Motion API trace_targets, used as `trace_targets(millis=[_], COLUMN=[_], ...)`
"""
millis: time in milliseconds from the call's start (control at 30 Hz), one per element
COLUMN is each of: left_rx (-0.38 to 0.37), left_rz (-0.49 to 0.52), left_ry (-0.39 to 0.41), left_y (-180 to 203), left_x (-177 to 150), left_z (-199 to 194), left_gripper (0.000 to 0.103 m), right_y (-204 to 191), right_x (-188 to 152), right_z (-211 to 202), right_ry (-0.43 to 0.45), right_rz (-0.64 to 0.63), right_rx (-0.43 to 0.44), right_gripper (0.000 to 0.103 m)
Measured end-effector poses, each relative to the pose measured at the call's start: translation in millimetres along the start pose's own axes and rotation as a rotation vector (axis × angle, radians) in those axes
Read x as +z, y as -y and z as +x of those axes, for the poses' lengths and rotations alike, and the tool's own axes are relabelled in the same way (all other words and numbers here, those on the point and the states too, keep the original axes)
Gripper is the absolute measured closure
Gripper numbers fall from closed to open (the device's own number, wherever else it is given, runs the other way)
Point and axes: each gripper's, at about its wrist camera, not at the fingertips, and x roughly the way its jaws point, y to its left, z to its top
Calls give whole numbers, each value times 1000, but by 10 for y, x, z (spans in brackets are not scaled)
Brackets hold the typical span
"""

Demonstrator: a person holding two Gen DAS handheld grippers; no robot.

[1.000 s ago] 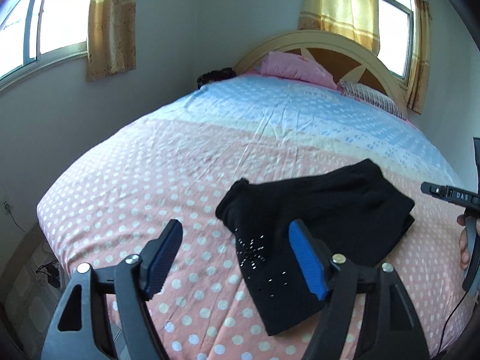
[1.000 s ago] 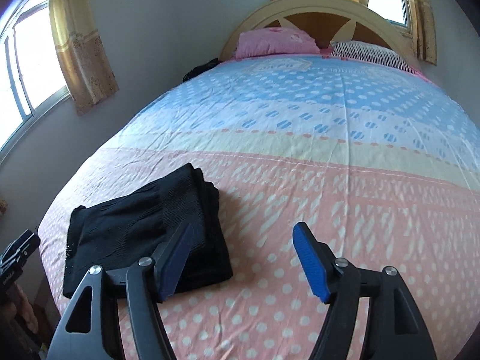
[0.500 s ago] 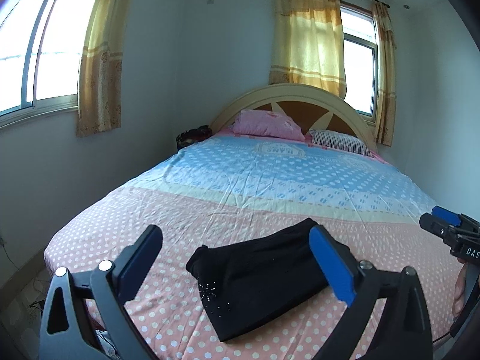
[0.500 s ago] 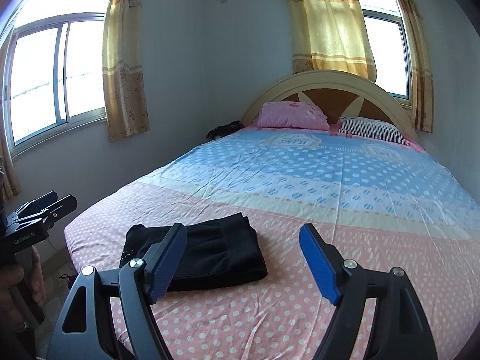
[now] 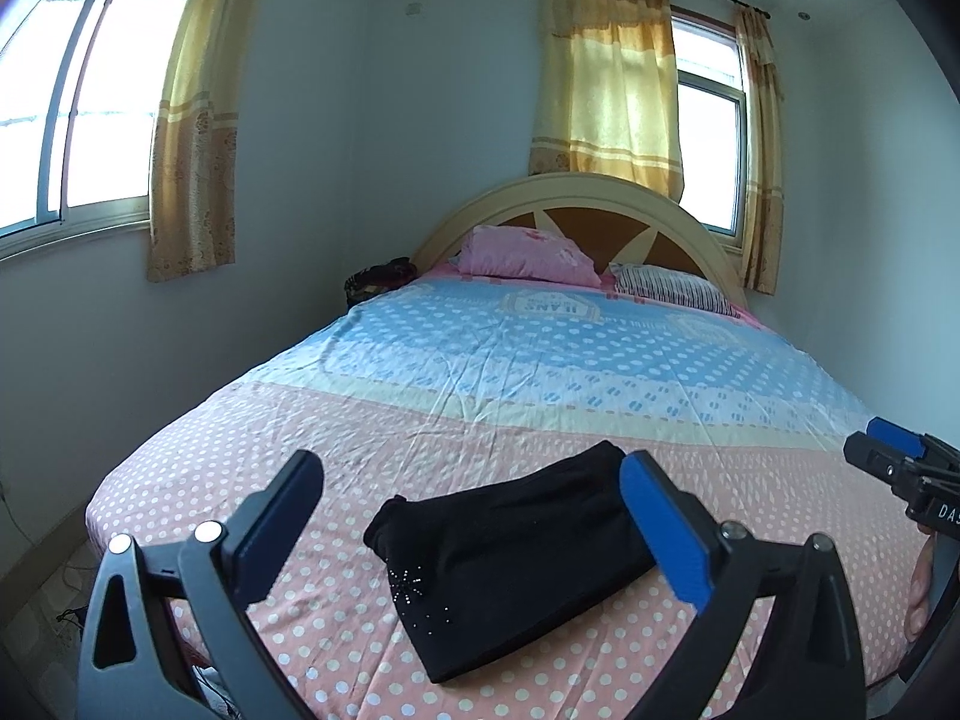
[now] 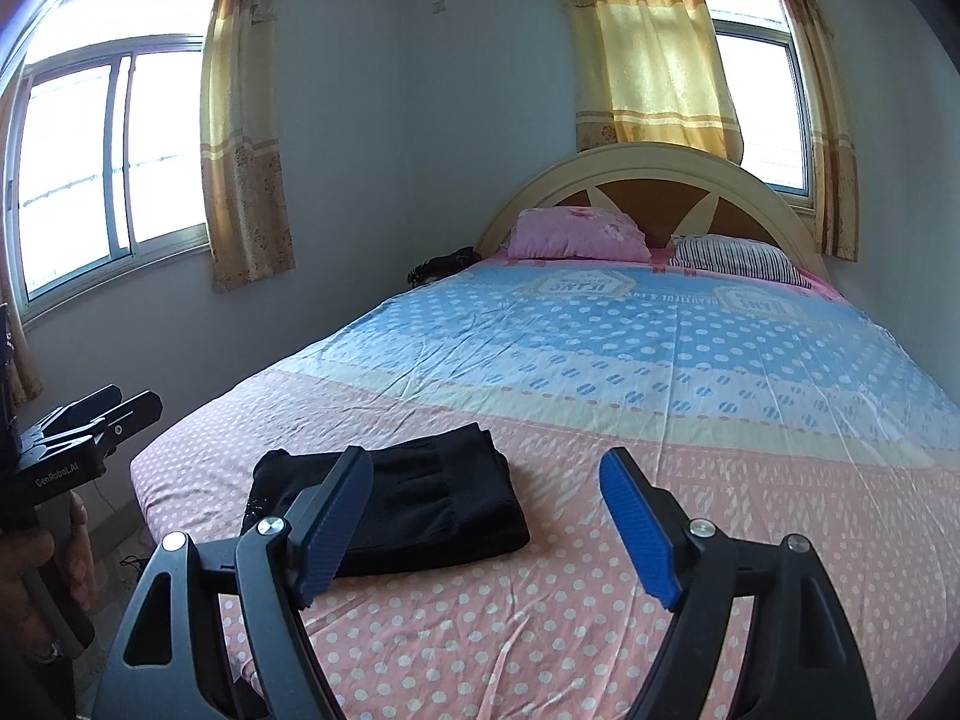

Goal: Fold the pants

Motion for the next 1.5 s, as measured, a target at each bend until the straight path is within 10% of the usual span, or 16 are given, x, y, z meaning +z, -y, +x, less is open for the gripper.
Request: trace_targets(millis=[1500], left_rx=[9], left_rz=[2], left_ry=[-32], left_y=[84], left_x=[-58], left_z=[39], left_gripper=[0], right_y=[8], right_x=[-159], right_z=[60], right_ry=[-29], right_rz=[8], right_rx=[24], right_gripper=[24])
